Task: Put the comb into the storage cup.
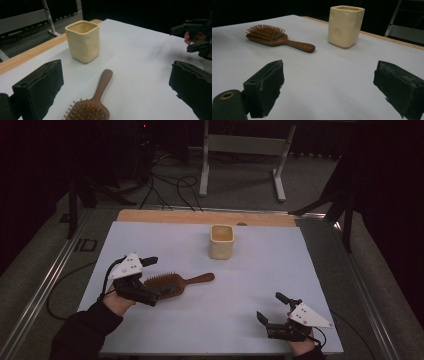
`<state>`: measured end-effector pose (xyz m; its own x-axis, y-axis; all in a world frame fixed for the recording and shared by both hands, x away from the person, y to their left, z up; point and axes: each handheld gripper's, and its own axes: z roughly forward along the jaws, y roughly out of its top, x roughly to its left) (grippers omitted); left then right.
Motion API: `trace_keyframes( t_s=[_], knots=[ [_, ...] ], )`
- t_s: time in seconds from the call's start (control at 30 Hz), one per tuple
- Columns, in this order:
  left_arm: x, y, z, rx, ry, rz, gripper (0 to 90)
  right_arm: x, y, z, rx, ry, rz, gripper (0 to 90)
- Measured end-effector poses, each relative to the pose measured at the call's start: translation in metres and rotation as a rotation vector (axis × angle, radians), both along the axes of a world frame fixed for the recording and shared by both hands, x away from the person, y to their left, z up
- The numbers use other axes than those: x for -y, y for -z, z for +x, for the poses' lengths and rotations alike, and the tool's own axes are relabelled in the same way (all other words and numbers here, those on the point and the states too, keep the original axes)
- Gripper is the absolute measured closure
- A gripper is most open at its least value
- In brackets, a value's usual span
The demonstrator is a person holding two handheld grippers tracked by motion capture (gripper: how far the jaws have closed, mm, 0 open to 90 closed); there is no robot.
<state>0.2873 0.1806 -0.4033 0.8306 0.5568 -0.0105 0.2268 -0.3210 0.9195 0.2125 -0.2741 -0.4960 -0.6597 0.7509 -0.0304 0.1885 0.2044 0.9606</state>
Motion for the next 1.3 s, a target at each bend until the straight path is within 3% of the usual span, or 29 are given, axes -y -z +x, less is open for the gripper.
trace_keyframes(
  t_s=[0.77, 1.0, 1.3],
  knots=[
    [0.049, 0.007, 0.031, -0.106, 0.036, 0.104, 2.0, -0.001, 0.000, 0.000, -0.005, -0.005, 0.008, 9.1],
    [0.060, 0.014, 0.042, -0.149, 0.014, 0.100, 2.5, -0.001, 0.000, 0.000, -0.003, -0.007, 0.007, 9.1],
    [0.071, 0.022, 0.054, -0.198, 0.022, 0.094, 5.7, 0.000, 0.000, 0.000, -0.002, -0.008, 0.008, 9.1]
  ],
)
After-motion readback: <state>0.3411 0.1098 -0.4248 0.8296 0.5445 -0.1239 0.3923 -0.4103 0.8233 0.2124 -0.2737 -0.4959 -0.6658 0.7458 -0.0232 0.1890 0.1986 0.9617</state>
